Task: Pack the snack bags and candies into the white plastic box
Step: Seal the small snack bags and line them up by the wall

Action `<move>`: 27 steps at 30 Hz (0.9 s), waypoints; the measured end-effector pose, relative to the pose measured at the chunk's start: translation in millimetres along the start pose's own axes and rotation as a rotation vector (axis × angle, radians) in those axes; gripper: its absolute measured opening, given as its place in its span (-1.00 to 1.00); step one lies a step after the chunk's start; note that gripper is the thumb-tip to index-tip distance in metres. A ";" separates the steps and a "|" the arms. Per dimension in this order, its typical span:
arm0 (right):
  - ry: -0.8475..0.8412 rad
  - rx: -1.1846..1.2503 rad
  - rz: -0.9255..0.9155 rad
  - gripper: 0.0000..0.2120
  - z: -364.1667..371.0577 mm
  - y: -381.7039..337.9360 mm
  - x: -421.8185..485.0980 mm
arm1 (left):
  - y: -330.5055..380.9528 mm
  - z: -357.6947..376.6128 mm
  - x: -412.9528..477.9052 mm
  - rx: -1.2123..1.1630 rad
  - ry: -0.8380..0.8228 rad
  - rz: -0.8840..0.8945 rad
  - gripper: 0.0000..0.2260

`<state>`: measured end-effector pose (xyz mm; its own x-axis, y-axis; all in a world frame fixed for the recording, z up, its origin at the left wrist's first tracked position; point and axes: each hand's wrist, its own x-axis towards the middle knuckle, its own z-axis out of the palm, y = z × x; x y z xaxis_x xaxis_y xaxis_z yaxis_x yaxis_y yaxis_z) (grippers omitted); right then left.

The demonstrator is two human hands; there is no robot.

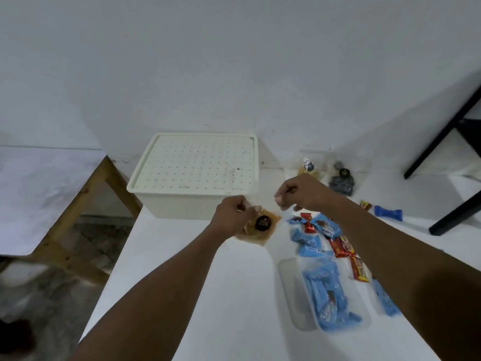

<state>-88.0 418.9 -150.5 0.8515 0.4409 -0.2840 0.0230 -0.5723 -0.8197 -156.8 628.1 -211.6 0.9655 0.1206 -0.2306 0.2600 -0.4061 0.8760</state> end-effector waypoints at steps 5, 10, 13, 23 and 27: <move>0.063 0.027 -0.058 -0.84 -11.4 2.2 -8.8 | 35.5 -1.4 5.5 -0.145 -0.106 0.078 -0.68; 0.125 0.192 -0.043 -0.81 -25.0 -4.3 -12.1 | 71.7 -4.7 13.5 -0.299 -0.075 0.154 -0.82; 0.183 0.401 -0.011 -0.90 -34.8 -2.1 -13.8 | 82.7 -6.7 18.2 -0.362 -0.087 0.121 -0.75; 0.306 0.567 -0.078 -0.90 -47.8 -12.0 -16.6 | 103.9 -6.6 24.2 -0.585 -0.145 0.080 -0.90; 0.294 0.787 -0.063 -0.92 -46.9 -12.5 -16.3 | 109.2 -11.2 26.3 -0.656 -0.144 0.084 -0.89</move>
<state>-77.6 386.4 -112.3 0.9651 0.1956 -0.1744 -0.2042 0.1446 -0.9682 -103.2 597.0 -117.2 0.9859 -0.0281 -0.1650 0.1670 0.2311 0.9585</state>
